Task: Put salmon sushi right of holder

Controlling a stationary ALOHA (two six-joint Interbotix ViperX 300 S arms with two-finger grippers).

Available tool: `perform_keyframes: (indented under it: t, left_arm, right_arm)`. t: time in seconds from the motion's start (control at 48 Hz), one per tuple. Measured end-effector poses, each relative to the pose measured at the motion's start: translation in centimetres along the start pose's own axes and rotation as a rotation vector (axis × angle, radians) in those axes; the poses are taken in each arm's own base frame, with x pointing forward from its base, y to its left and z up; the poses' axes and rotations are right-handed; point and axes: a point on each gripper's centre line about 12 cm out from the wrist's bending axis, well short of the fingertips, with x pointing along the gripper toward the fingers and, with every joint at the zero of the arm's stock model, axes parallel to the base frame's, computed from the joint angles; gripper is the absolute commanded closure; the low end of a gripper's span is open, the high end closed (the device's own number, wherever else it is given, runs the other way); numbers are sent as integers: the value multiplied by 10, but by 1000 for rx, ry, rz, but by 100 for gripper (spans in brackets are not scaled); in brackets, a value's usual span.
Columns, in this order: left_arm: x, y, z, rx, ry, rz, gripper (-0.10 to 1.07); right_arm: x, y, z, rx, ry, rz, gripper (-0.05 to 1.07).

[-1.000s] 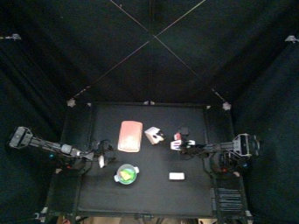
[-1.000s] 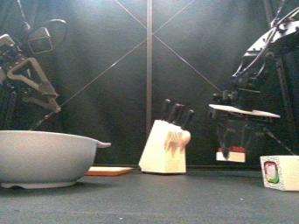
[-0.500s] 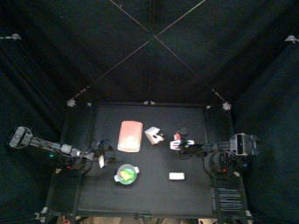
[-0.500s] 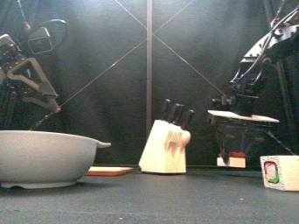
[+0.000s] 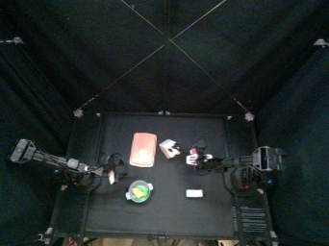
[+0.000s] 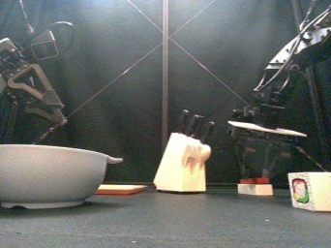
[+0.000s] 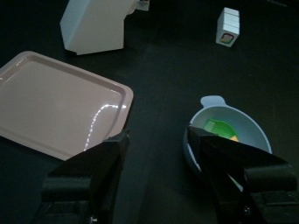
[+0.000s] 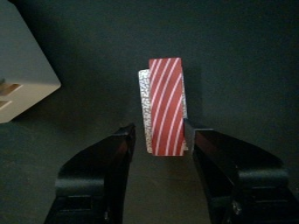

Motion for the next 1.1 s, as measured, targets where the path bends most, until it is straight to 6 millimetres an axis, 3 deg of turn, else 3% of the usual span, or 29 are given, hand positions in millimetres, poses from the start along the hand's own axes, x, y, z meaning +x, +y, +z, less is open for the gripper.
perform_keyframes:
  t: [0.438, 1.104]
  left_arm:
    - [0, 0, -1, -1, 2, -1, 7]
    - [0, 0, 0, -1, 1, -3, 7]
  right_arm:
    - [-4, 13, -8, -23, 11, 28, 20]
    - [-9, 9, -8, -43, -4, 31, 20]
